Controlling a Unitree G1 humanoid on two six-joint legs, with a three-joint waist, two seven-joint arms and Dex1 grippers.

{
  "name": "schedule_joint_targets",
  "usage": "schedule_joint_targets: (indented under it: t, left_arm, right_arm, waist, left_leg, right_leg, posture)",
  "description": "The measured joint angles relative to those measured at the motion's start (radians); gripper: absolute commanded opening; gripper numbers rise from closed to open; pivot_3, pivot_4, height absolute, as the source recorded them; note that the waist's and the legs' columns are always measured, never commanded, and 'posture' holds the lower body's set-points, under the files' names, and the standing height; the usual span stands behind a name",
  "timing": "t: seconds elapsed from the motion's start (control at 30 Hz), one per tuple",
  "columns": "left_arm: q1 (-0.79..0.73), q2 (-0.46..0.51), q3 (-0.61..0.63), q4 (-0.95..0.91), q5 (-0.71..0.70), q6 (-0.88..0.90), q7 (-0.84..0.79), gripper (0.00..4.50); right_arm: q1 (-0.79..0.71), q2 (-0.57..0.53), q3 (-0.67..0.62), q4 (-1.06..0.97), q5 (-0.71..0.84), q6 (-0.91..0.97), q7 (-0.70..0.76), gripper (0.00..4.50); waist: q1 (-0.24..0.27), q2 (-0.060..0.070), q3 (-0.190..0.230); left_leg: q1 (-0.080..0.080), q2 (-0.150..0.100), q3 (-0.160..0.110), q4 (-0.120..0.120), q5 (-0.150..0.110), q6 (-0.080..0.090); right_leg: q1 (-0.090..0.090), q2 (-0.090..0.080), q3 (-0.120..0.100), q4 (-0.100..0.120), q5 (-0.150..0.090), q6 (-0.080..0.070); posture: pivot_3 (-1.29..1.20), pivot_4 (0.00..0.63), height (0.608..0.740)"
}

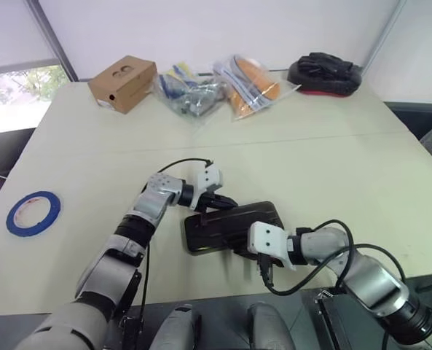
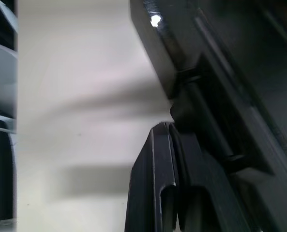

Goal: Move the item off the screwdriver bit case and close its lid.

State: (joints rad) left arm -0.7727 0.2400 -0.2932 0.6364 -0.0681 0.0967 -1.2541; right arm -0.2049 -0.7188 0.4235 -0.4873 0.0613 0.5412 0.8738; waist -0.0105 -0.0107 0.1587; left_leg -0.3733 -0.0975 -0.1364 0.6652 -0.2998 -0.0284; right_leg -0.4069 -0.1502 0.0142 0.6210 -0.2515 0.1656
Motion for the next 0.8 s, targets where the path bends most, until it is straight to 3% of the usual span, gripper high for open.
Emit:
schedule_joint_targets:
  t: [0.4,0.63,0.8]
  left_arm:
    - [0.031,0.0,0.02,-0.057,-0.003,0.032,0.013,0.0]
    - [0.12,0.119,0.054,-0.305,-0.103,0.245,-0.035,0.0]
    - [0.167,0.246,0.154,-0.556,-0.208,0.406,-0.013,0.0]
  right_arm:
    - [-0.001,-0.011,-0.028,-0.02,0.039,0.05,0.034,0.06]
    - [-0.035,-0.156,-0.26,-0.193,0.241,0.176,0.14,0.06]
    - [-0.092,-0.235,-0.405,-0.237,0.358,0.219,0.186,0.06]
  waist:
    - [0.0,0.0,-0.002]
    - [0.0,-0.001,0.001]
    - [0.0,-0.001,0.001]
  left_leg:
    - [-0.001,0.0,0.0,0.0,0.0,0.001]
    - [-0.003,0.0,-0.001,-0.001,-0.001,0.002]
    - [-0.003,0.003,0.0,-0.001,-0.001,0.002]
  right_leg:
    - [0.0,0.0,0.0,-0.001,0.0,0.0]
    - [-0.002,0.0,0.0,-0.003,0.0,0.0]
    - [-0.002,-0.001,0.0,-0.003,0.0,0.0]
  posture:
    - [0.0,0.15,0.74]
    - [0.0,0.15,0.74]
    - [0.0,0.15,0.74]
